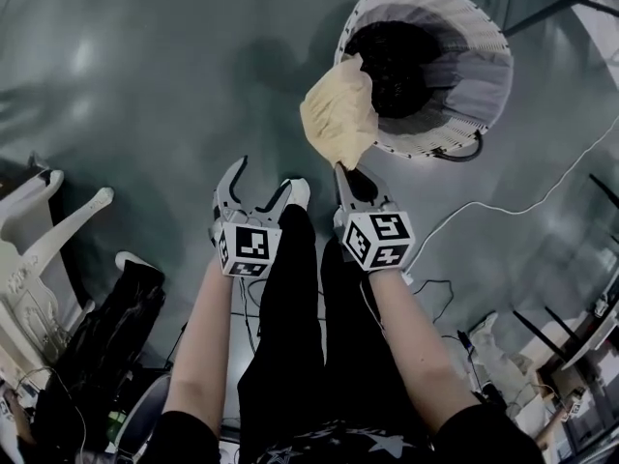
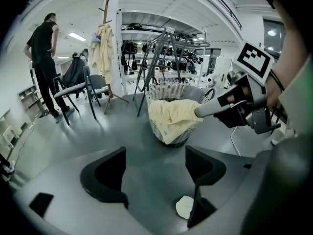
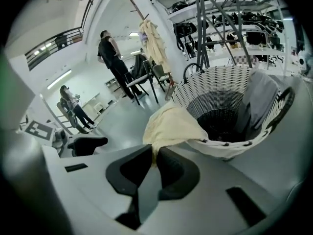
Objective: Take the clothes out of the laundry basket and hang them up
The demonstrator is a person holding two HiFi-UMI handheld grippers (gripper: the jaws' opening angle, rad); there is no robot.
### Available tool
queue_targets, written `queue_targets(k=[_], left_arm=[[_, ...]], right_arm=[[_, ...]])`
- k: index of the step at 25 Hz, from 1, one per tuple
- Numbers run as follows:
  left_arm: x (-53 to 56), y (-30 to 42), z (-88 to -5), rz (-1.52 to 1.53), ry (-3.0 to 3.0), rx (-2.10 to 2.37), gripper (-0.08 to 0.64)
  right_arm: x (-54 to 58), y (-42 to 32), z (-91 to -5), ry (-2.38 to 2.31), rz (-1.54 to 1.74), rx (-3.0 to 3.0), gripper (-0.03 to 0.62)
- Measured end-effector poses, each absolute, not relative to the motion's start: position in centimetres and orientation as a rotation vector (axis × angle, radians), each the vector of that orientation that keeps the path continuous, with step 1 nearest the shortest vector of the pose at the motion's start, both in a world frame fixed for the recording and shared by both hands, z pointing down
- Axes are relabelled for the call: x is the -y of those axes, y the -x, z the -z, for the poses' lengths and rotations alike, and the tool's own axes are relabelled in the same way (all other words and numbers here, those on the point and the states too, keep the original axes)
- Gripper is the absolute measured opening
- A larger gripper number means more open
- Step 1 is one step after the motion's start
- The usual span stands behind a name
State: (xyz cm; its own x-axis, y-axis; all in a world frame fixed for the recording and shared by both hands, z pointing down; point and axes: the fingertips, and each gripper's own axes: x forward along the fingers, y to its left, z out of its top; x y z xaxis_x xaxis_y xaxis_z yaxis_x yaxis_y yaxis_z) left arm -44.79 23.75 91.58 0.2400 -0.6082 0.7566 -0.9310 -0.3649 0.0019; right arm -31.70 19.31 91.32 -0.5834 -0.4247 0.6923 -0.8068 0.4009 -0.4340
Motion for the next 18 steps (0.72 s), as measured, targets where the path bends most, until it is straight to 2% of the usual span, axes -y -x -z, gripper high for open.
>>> queue_targets(k=[18], left_arm=[[-16.6,39.0,-82.2,-0.766,-2.202,1.333,0.379]], right_arm=[[-12.9,28.4,-71.4,-1.084,-1.156,2.378,0.038]])
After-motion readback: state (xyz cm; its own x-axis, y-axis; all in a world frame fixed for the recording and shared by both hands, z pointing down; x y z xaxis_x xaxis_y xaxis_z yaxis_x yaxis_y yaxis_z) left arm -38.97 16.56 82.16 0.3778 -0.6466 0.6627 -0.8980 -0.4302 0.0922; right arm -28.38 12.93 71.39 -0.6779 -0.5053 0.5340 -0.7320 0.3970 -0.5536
